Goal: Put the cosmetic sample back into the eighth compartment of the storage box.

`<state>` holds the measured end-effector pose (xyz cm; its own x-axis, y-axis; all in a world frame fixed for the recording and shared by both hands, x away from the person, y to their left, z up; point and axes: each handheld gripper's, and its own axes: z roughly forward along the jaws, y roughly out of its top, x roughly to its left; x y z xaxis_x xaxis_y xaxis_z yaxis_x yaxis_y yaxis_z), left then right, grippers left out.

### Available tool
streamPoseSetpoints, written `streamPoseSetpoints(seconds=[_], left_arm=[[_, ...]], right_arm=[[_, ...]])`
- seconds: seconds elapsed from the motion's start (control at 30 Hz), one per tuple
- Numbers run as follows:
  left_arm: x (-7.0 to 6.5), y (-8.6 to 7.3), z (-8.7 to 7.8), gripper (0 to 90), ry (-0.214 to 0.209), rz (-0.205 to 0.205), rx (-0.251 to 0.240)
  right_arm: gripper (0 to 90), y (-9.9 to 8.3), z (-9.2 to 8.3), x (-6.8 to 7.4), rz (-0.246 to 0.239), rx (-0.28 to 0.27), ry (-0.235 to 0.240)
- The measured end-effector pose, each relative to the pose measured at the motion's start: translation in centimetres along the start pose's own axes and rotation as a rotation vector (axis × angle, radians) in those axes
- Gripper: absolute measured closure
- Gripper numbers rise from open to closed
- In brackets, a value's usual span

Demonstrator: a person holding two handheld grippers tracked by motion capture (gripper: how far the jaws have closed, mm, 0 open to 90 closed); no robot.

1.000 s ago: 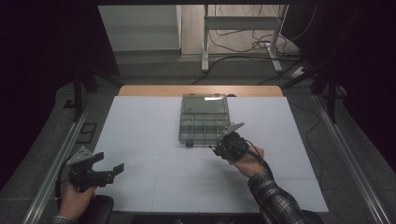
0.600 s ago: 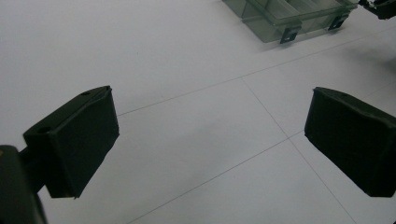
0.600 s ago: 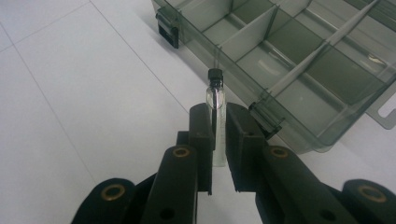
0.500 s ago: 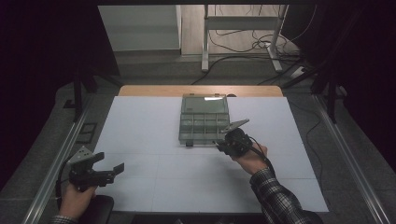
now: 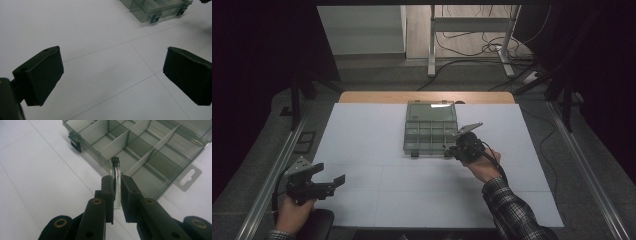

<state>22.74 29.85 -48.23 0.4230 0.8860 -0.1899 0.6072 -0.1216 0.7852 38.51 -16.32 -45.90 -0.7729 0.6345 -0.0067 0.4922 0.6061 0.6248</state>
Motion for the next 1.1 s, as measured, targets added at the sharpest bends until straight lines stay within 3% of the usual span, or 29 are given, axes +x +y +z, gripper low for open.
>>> streamPoseSetpoints(seconds=[0.73, 1.1], left_arm=[[0.0, 0.0, 0.1, 3.6, 0.001, -0.003, 0.003], [0.0, 0.1, 0.1, 3.7, 0.0, -0.004, 0.007]], right_arm=[[80.9, 1.8, 0.8, -2.7, 0.036, -0.016, -0.042], [80.9, 1.9, 2.2, -3.9, 0.055, 0.012, -0.064]])
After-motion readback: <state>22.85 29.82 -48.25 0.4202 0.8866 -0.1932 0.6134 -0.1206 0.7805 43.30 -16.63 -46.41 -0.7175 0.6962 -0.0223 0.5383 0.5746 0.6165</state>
